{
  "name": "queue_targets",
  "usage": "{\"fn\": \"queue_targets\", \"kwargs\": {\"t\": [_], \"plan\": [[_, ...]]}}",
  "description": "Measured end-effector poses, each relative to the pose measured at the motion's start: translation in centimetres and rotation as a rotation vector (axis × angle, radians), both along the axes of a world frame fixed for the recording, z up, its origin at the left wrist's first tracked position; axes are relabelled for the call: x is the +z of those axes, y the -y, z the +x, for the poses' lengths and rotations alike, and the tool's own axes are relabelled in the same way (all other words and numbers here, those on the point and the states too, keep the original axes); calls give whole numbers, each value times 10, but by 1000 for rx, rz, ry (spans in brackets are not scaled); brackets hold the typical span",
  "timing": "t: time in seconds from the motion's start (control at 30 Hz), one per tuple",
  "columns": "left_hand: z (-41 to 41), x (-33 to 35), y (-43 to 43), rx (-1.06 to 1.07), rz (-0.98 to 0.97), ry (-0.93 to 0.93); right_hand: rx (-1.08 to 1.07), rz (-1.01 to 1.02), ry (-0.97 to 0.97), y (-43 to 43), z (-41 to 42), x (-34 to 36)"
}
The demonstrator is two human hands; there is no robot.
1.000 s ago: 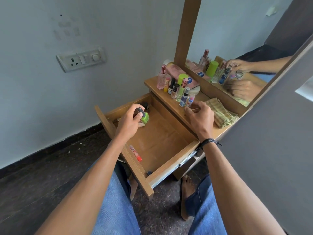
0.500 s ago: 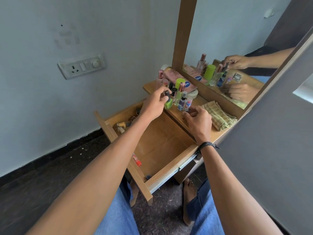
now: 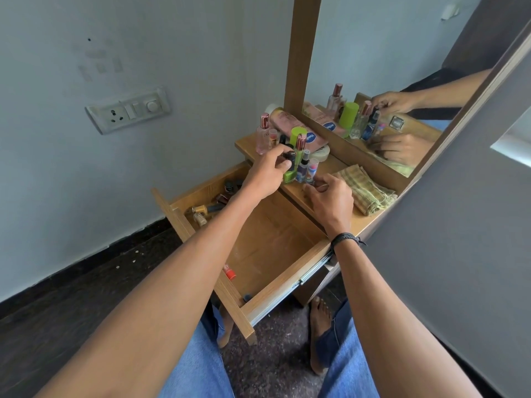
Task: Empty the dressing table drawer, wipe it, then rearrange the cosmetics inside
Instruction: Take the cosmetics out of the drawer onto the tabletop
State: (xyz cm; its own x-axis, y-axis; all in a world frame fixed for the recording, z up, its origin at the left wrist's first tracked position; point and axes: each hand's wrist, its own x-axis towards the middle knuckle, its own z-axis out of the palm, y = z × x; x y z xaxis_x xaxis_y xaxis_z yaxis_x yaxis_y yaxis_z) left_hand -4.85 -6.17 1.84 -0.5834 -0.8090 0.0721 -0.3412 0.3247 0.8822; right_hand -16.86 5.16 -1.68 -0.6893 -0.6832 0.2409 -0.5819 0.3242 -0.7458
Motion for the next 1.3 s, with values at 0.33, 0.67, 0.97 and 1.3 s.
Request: {"fn": "queue_targets", "kwargs": {"t": [0.33,0.67,0.97,1.3], "plan": [[16,-4,-19,117,85,-81,-17,43,0,3,-1,-2],[124,-52,-47,125,-129,495,-90,-50,-8,-5,6,-2],[128,-61,-72,-24,-448,1138,534,113,-84,-49,70,-2],[121,-63,-70,-47,-338,1295,1003,889,-83,-47,121,-14]]}}
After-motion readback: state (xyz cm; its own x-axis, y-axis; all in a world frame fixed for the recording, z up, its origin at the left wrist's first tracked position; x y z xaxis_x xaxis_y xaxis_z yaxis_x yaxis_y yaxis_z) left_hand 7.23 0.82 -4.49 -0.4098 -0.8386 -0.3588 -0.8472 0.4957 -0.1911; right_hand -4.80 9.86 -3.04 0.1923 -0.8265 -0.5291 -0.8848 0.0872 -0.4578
